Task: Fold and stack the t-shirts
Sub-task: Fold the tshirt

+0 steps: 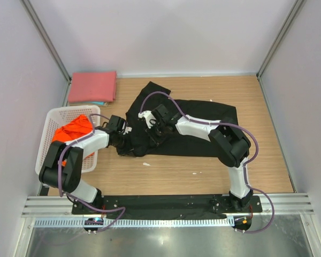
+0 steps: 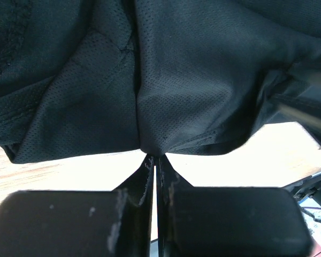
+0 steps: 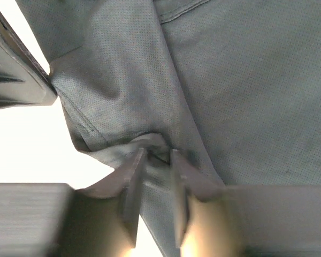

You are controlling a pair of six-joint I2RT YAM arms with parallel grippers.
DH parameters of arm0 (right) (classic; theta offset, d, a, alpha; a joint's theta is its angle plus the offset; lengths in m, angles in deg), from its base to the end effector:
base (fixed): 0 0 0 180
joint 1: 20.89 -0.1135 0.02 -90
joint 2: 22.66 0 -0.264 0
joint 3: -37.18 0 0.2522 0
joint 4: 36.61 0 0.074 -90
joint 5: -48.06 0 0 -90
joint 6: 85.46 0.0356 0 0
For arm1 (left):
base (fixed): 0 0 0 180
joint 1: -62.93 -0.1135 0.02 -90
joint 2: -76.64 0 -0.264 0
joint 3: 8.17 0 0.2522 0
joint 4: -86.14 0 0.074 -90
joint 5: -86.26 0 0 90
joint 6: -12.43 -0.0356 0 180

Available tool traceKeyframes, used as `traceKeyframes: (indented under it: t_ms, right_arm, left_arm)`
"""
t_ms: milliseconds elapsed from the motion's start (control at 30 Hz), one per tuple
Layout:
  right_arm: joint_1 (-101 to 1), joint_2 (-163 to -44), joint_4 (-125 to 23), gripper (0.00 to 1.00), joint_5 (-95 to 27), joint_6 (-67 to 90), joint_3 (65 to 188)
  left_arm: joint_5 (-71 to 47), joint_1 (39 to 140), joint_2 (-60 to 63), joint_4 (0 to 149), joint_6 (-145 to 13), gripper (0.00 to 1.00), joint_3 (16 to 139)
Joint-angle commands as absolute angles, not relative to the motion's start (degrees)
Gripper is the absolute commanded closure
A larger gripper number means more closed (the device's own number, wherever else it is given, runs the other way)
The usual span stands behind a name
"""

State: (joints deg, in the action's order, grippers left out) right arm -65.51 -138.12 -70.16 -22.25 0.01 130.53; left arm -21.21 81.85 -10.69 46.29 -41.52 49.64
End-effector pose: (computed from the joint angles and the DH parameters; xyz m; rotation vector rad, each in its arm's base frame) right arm 0.2961 0.3090 0.1682 -1.2115 2.3130 0.7012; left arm 0.2474 -0.0961 0.1519 -0.3511 2.8745 -0.6377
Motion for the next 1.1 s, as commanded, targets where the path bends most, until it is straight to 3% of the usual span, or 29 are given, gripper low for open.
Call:
traceKeyframes:
  t_ms: [0,167,1067]
  right_arm:
    - [-65.4,-137.3,-69.4,0.72,-22.0,-0.4,130.7]
    - [-65.4,-135.8,-68.1,0.99,-22.9,1.2,130.1]
    - [-65.4,-125.1,-56.8,0.99,-31.0,8.1,120.8]
  left_arm:
    - [-20.3,82.1,-11.1,48.0,-41.3,1.00,49.6]
    - [-19.7,82.2,-9.9,47.3,-41.2,1.00,50.5]
    - [-13.9,82.2,-11.4,37.2,-39.2,1.00,67.4]
